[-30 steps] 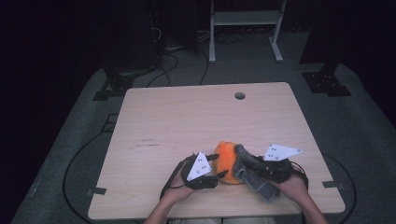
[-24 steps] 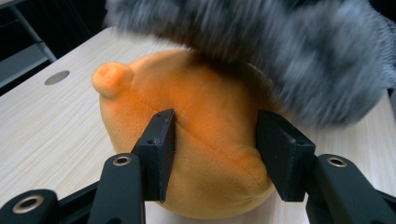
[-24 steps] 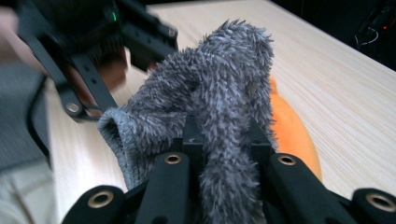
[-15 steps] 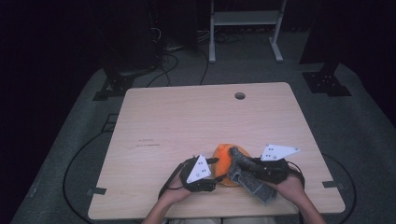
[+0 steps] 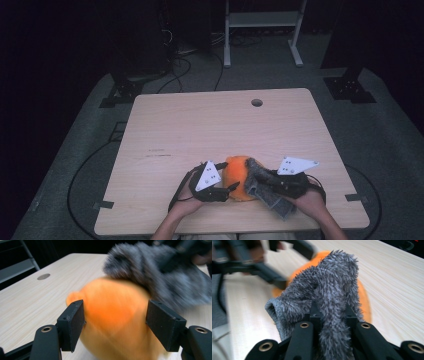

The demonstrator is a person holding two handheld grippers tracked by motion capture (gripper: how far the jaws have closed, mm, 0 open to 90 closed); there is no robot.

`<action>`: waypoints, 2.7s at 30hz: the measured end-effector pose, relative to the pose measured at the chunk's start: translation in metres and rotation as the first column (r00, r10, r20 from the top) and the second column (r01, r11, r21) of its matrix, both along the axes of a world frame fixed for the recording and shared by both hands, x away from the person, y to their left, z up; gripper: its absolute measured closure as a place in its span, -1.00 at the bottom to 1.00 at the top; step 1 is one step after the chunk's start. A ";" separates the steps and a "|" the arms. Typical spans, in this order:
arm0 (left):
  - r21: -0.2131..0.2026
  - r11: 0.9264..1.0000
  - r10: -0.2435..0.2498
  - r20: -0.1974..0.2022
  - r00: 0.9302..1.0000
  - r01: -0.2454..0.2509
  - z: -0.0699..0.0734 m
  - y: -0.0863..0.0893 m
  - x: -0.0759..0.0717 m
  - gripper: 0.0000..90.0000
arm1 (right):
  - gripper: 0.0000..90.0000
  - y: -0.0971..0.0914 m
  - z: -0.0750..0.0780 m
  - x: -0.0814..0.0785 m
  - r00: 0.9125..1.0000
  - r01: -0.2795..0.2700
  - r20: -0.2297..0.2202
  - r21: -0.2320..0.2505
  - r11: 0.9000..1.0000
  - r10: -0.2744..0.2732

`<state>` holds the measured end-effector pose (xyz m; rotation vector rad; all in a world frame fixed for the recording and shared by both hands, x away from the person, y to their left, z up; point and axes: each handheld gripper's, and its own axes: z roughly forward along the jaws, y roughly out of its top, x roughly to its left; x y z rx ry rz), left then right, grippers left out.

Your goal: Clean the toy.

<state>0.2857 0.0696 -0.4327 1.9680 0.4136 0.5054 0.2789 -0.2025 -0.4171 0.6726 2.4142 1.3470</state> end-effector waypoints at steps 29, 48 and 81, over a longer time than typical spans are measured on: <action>0.077 0.997 0.022 -0.089 0.996 -0.015 -0.012 0.016 0.004 -0.15 | 0.68 -0.018 -0.006 0.006 0.998 0.044 -0.032 -0.016 0.999 -0.045; -0.087 0.996 -0.008 -0.257 0.966 -0.015 0.002 0.022 0.023 -0.68 | 0.69 0.001 -0.008 -0.008 0.998 -0.063 -0.032 -0.023 0.998 0.062; -0.123 0.992 -0.052 -0.199 0.979 0.027 0.005 0.011 0.020 -0.61 | 0.69 -0.004 -0.003 0.011 0.998 0.016 -0.056 0.084 0.996 -0.012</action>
